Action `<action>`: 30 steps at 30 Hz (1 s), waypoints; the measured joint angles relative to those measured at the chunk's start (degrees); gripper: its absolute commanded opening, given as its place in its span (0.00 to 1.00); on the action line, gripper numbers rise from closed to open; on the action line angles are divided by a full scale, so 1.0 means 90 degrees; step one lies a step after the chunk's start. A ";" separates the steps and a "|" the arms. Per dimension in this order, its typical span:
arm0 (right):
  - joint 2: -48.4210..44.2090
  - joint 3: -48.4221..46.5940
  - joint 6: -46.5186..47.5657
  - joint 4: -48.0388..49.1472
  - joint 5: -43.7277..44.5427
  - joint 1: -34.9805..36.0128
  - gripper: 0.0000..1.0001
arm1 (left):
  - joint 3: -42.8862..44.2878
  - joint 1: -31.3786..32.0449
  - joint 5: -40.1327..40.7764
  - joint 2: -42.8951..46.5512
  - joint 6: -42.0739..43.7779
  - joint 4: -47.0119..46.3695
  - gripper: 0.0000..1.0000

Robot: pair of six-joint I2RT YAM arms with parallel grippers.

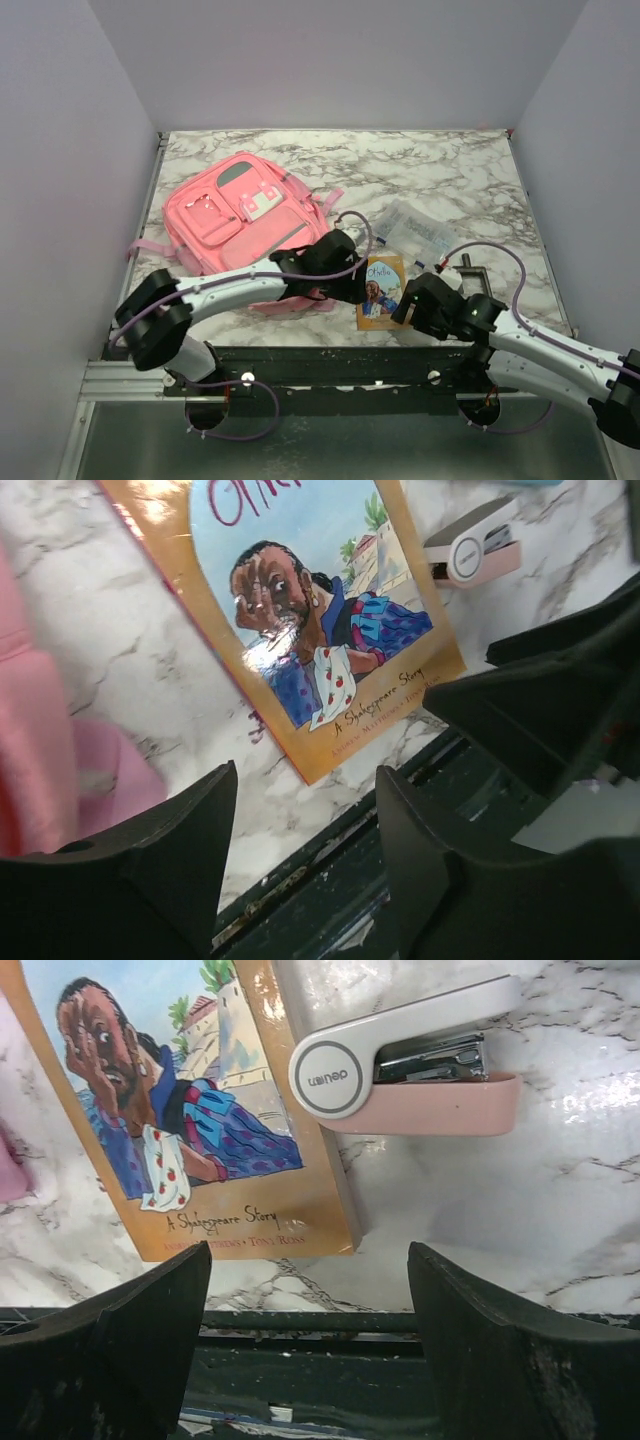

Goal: Pack the student bag
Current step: Pick up the book from the center of the board.

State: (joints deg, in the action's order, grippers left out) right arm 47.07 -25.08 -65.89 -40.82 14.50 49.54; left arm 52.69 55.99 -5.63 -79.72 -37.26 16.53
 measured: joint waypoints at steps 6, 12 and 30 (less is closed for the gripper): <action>-0.0367 0.0257 -0.0119 0.0362 -0.0022 0.0000 0.82 | 0.0799 0.0289 0.0010 -0.1610 -0.0002 0.0141 0.50; -0.0563 0.0505 -0.0134 0.0612 -0.0022 0.0000 0.81 | 0.0891 0.0282 0.0078 -0.2125 -0.0017 0.0226 0.43; -0.1445 0.1212 -0.0554 0.1916 -0.0590 -0.0002 0.66 | 0.0860 0.0245 0.0168 -0.2480 -0.0335 0.0112 0.32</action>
State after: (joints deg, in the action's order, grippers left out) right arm 34.06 -14.17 -70.87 -23.57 9.19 49.52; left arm 60.42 58.19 -4.12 -102.04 -40.27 17.54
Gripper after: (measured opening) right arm 0.708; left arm 0.318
